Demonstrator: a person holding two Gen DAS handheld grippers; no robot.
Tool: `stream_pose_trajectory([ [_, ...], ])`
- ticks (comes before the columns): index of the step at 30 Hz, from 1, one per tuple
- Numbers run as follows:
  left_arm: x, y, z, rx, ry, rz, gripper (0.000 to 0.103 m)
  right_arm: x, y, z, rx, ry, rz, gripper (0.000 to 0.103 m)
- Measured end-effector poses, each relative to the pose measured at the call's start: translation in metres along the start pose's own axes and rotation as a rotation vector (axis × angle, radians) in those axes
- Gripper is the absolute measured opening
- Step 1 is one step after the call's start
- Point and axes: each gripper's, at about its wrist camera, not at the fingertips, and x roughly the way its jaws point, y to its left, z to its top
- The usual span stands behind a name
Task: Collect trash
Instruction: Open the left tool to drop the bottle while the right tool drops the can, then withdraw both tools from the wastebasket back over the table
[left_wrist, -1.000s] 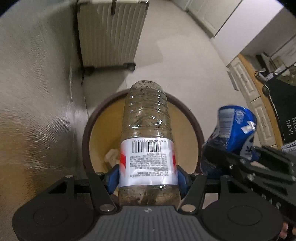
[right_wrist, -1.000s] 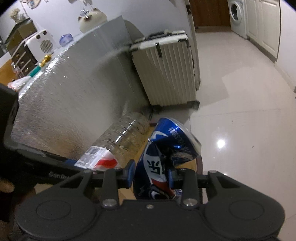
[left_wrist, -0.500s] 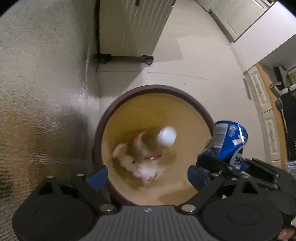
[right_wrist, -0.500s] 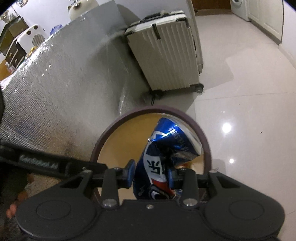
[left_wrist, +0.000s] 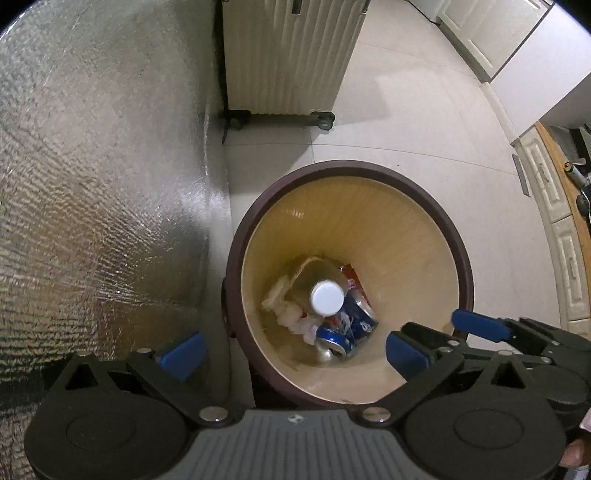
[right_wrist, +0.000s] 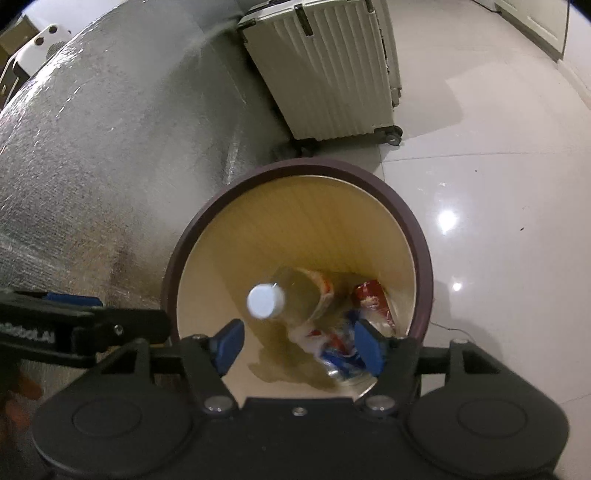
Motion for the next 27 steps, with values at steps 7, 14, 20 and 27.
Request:
stream_pose_trajectory([
  [7, -0.002, -0.001, -0.005, -0.001, 0.001, 0.003, 0.103, -0.015, 0.003, -0.006, -0.061, -0.003, -0.048, 0.069],
  [14, -0.005, -0.004, -0.01, 0.003, 0.001, 0.001, 0.103, -0.027, 0.002, -0.016, -0.094, -0.005, -0.078, 0.077],
  [20, -0.008, -0.002, -0.015, 0.004, -0.007, -0.007, 0.103, -0.042, 0.002, -0.02, -0.084, -0.024, -0.093, 0.085],
  [27, -0.018, -0.005, -0.028, 0.016, -0.031, -0.014, 0.103, -0.068, -0.004, -0.024, -0.063, -0.059, -0.12, 0.097],
])
